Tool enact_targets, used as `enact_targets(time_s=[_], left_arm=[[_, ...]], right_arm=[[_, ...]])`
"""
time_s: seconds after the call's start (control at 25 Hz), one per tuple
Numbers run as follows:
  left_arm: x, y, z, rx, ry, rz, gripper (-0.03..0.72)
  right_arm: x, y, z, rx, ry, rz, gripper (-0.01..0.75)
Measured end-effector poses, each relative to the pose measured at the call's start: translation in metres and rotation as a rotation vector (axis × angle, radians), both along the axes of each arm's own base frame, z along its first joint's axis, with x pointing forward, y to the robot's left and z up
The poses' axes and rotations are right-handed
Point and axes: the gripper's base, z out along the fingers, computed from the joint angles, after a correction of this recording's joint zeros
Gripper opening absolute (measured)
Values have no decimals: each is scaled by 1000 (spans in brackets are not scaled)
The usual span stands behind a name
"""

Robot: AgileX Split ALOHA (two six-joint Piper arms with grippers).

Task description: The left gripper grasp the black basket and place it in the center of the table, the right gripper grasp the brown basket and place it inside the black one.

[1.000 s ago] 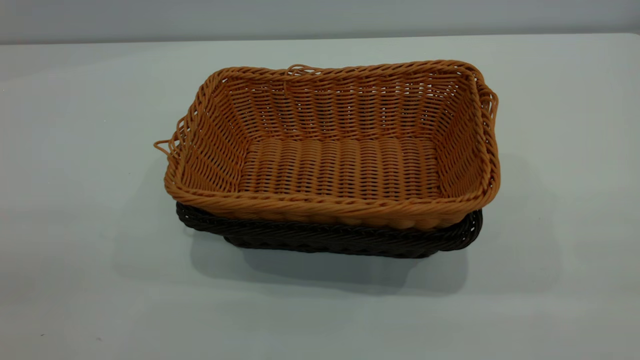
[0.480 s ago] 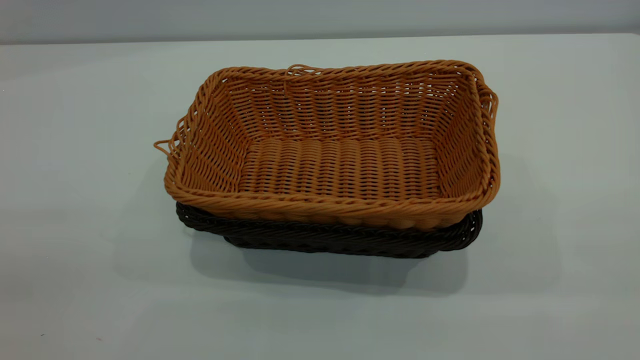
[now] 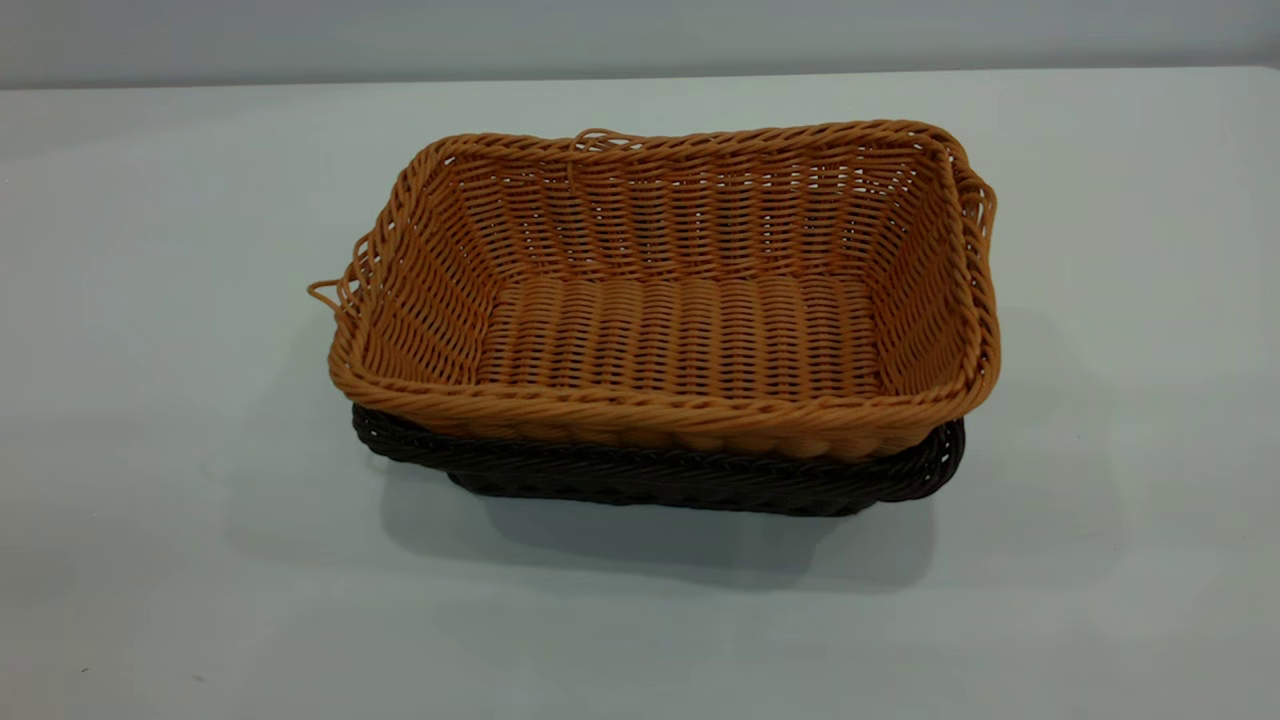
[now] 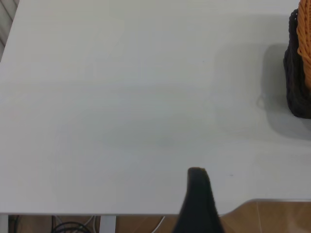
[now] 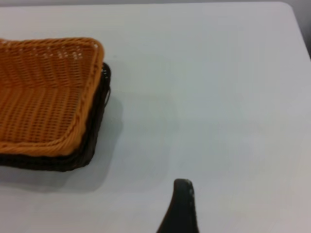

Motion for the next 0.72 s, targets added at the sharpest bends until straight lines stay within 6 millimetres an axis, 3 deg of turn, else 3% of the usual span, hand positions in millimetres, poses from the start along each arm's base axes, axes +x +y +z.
enact_targets(time_s=[0.72], left_arm=[[0, 0, 0, 0, 0, 0, 507]], right_arm=[[0, -1, 0, 4, -4, -15, 584]])
